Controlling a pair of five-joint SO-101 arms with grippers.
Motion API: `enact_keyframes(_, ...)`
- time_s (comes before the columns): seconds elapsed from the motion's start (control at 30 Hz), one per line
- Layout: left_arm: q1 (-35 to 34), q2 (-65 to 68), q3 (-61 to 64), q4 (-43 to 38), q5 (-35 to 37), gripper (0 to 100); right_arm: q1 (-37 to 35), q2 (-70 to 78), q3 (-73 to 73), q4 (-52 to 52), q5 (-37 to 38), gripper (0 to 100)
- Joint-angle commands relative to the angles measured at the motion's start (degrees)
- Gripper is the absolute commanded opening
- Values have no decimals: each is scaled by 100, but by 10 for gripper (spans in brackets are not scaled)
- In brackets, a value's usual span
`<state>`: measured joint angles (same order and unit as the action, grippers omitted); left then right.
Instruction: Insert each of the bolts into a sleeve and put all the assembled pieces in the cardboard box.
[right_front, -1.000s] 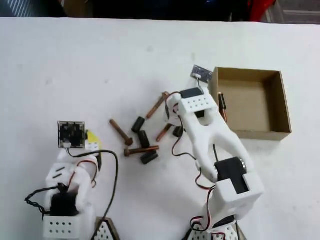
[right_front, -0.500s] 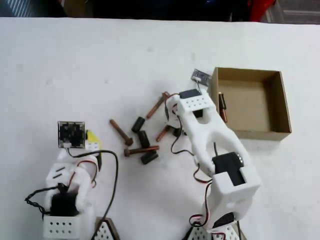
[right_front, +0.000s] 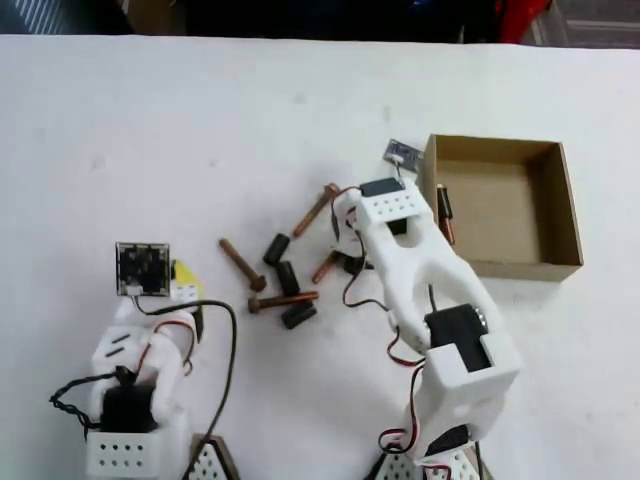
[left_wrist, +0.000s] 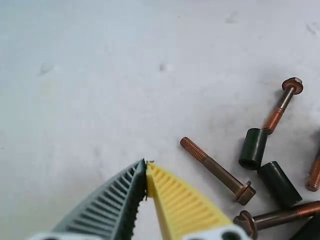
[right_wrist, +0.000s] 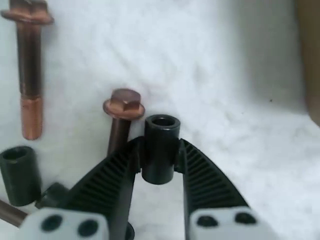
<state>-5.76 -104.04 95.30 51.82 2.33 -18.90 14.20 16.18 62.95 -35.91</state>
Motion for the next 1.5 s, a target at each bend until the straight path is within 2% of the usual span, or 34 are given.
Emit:
enact_keyframes(0.0,-13,-66,-62,-149,-53,20,48,-40,-141,356,378,31)
enact_keyframes(0.17,-13,-66,-62,-149,-53,20,374,-40,-141,673,923,30)
enact_keyframes(0.4,-13,-66,-62,-149,-53,20,1042,-40,-141,690,2831,30)
enact_keyframes(0.63,-4,-66,-53,-149,-53,20,1042,-40,-149,673,4114,35)
enact_keyframes(0.93,-13,-66,-53,-149,-53,20,1033,-40,246,-4,5187,35)
enact_keyframes(1.2,-4,-66,-53,-149,-53,20,1033,-40,466,-180,5407,40)
enact_keyframes(1.37,-4,-66,-53,-149,-53,20,1024,-40,475,-163,5415,142)
enact_keyframes(1.47,-4,-66,-53,-149,-53,20,919,-40,466,-163,5415,134)
